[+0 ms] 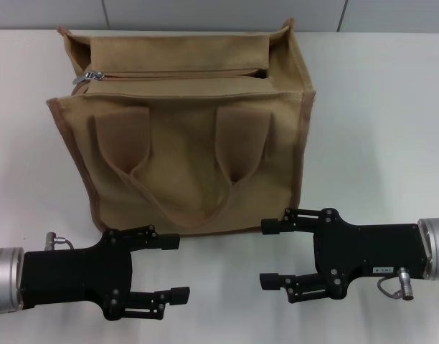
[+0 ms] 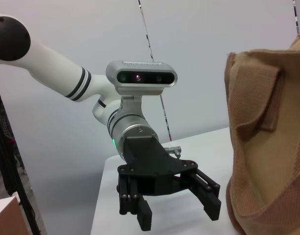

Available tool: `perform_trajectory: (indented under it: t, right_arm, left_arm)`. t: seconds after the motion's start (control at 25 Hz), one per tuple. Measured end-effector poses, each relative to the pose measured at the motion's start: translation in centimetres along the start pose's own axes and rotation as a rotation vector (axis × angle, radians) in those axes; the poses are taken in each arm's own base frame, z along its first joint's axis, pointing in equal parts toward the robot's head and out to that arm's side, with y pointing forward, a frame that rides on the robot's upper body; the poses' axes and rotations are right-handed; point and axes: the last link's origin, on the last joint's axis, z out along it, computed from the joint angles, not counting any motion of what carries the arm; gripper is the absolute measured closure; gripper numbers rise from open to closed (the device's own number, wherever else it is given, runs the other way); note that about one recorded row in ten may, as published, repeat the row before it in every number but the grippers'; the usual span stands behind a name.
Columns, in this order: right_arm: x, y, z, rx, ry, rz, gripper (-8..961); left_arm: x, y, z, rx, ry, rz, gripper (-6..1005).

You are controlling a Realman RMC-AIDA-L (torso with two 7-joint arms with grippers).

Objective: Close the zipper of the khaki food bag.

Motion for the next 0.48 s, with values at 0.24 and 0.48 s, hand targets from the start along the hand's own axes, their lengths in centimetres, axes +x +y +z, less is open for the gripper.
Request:
perform_trajectory:
  t: [0.24,0.48]
  right_arm:
    - [0.02,0.02,0.01,0.000,0.000,0.001,144]
    - [0.02,0.02,0.01,0.000,0.000,0.001,143]
  left_arm:
    - [0.03,-0.02,0.00,0.001,0.000,0.002,166]
    - [0.06,-0.04,-0.01,0.001,0.002,0.002,167]
